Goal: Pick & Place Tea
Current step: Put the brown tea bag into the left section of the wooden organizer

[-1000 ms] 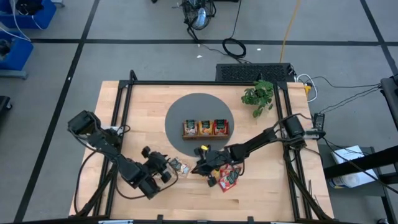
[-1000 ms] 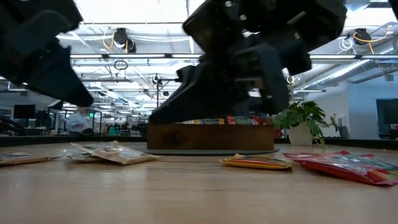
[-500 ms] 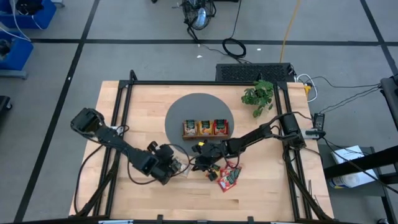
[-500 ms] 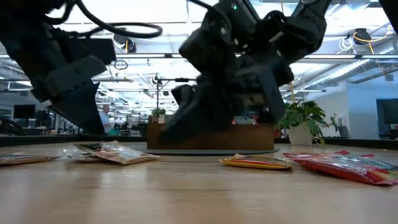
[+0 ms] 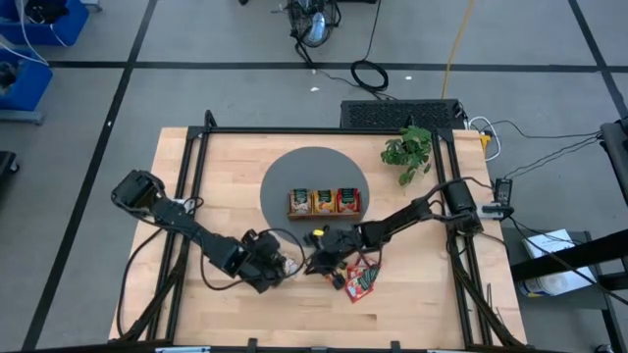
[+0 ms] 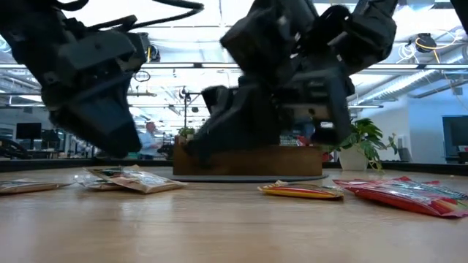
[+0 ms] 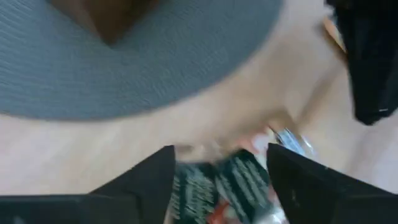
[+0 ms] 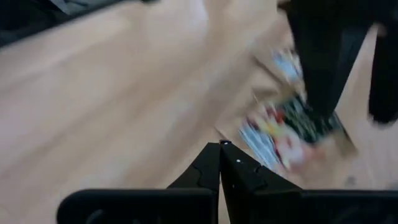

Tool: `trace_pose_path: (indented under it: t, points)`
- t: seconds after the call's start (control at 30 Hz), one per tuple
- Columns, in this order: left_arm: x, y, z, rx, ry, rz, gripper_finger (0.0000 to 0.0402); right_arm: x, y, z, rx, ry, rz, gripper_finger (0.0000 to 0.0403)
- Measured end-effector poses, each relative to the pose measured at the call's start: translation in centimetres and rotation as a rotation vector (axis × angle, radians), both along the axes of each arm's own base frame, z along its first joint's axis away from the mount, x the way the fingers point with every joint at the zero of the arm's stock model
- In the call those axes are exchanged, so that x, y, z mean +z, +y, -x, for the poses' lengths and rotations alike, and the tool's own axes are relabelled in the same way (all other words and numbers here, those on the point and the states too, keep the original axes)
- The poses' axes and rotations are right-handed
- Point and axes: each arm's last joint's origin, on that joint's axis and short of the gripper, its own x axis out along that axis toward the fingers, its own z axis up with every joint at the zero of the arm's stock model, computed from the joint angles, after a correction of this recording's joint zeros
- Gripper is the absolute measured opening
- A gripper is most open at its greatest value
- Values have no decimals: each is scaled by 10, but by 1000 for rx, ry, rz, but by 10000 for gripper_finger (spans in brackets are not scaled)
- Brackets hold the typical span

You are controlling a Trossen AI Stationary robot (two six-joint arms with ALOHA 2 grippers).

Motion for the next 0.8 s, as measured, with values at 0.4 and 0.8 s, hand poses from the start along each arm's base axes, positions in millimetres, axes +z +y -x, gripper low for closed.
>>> trace_pose_path:
  t: [0.4,0.8]
  points:
    - [-3,3,1,29,74,122,324,-1,7,-5,43,-118,31,4]
    - [-2,8,-6,16,61,181,328,-33,3,-38,27,-43,62,4]
